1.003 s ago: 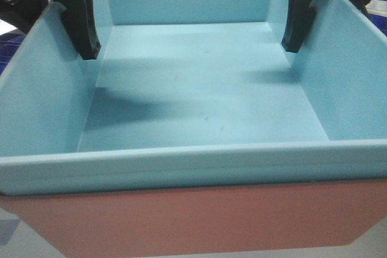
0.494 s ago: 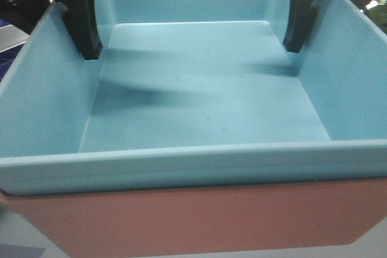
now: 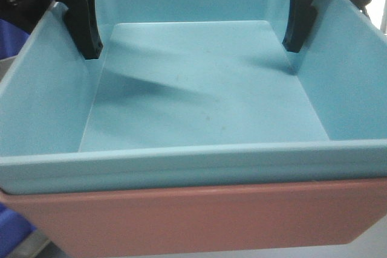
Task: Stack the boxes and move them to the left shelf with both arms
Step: 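Keep gripping the bin rims with both grippers as the base approaches the shelf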
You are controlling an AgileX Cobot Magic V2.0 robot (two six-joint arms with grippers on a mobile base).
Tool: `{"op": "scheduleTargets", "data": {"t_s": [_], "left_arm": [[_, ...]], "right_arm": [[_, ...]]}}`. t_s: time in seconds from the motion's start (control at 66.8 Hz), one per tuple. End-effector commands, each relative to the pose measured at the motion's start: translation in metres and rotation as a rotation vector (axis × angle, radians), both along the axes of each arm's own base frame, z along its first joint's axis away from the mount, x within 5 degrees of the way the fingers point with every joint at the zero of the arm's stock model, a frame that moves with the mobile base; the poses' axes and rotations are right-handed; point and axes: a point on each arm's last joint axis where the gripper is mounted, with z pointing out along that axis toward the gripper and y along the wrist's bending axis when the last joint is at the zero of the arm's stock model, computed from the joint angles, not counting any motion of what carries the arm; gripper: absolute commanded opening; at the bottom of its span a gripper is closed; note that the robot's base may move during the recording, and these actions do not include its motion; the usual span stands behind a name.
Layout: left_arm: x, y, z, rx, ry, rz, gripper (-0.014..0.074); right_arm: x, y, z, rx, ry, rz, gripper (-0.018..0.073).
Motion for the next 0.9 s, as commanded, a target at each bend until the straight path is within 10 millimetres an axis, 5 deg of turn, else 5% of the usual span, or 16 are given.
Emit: {"op": "scheduleTargets", "data": {"t_s": [0.0,0.883], "left_arm": [[-0.0035,0.001,0.0284,-0.083,-0.101,-0.017,-0.0003],[-0.0035,0.001,0.0284,-0.083,-0.101,-0.017,-0.0003]], "right_arm": [[-0.0035,-0.004,0.0277,0.046,-0.122,-0.005,0.0056],[-0.0035,-0.004,0.0277,0.046,-0.122,-0.005,0.0056]]}}
